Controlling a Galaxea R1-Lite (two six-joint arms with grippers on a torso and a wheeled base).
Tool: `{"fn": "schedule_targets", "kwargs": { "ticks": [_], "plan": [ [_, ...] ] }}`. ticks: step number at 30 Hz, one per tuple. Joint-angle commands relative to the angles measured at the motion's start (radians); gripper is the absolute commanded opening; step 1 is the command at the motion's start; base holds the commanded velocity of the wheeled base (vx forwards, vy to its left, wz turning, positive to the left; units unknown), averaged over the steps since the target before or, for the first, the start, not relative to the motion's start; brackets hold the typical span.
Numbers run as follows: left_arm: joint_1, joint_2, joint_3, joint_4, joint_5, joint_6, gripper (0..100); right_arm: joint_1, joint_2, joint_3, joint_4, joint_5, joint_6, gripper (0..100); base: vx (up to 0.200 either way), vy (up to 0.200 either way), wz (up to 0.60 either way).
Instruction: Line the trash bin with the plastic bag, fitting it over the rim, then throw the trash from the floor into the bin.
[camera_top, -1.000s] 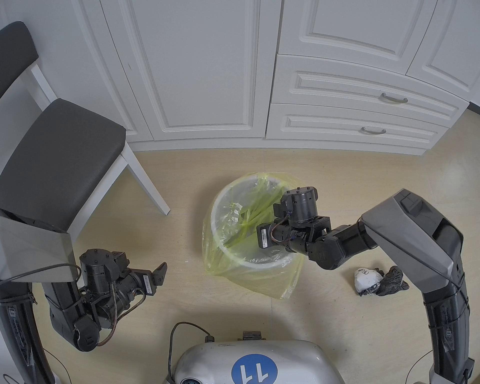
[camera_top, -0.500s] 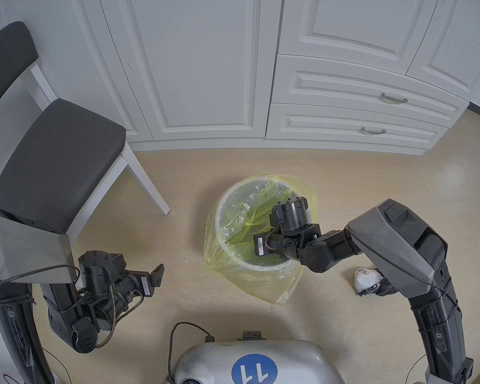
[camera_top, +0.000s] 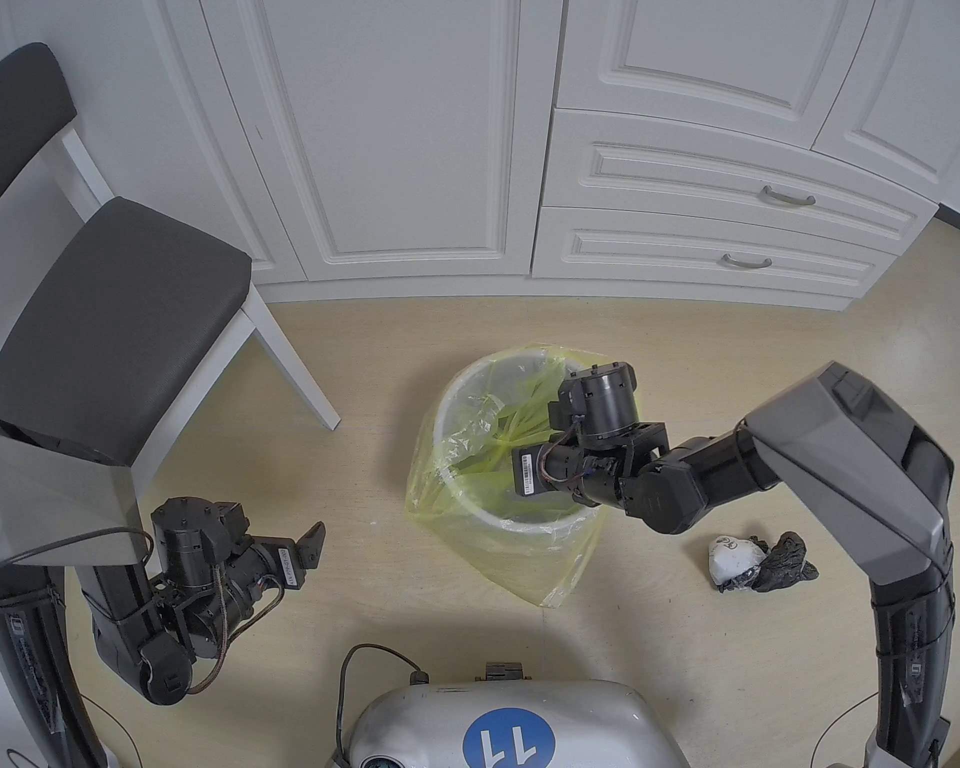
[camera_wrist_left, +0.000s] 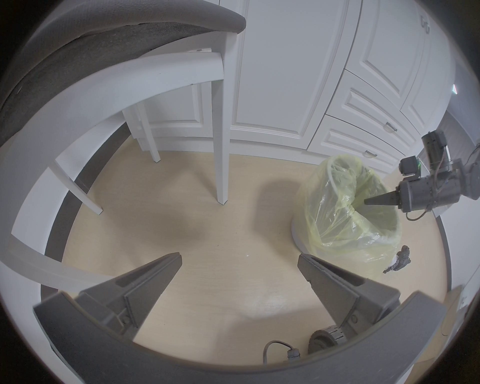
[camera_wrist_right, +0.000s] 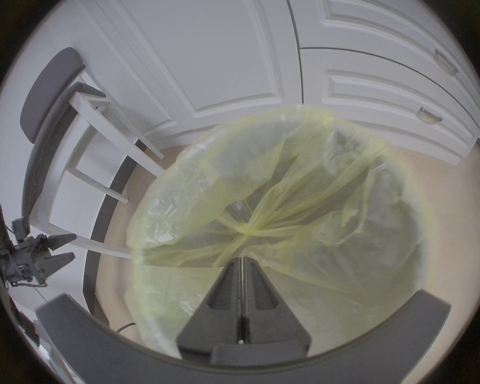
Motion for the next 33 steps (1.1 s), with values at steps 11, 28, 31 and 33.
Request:
{"fn": "schedule_targets", "kwargs": {
  "ticks": [11, 28, 31, 33],
  "plan": [
    [-0.005, -0.174, 0.112, -0.001, 0.002, -0.002, 100, -0.166, -0.354, 0.178, 0.016, 0.154, -0.009, 0, 0.000, 0.000, 0.00],
    [-0.043, -0.332, 0.178, -0.001, 0.002, -0.003, 100, -0.468, -0.075, 0.000, 0.161, 0.501, -0.095, 0, 0.000, 0.000, 0.00],
    [-0.044, -0.337, 0.181, -0.001, 0.004, -0.003, 100, -0.466, -0.044, -0.006, 0.154, 0.595, -0.082, 0, 0.000, 0.000, 0.00],
    [-0.043, -0.340, 0.181, -0.001, 0.004, -0.003, 100, -0.466, -0.042, -0.006, 0.152, 0.608, -0.081, 0, 0.000, 0.000, 0.00]
  ]
}}
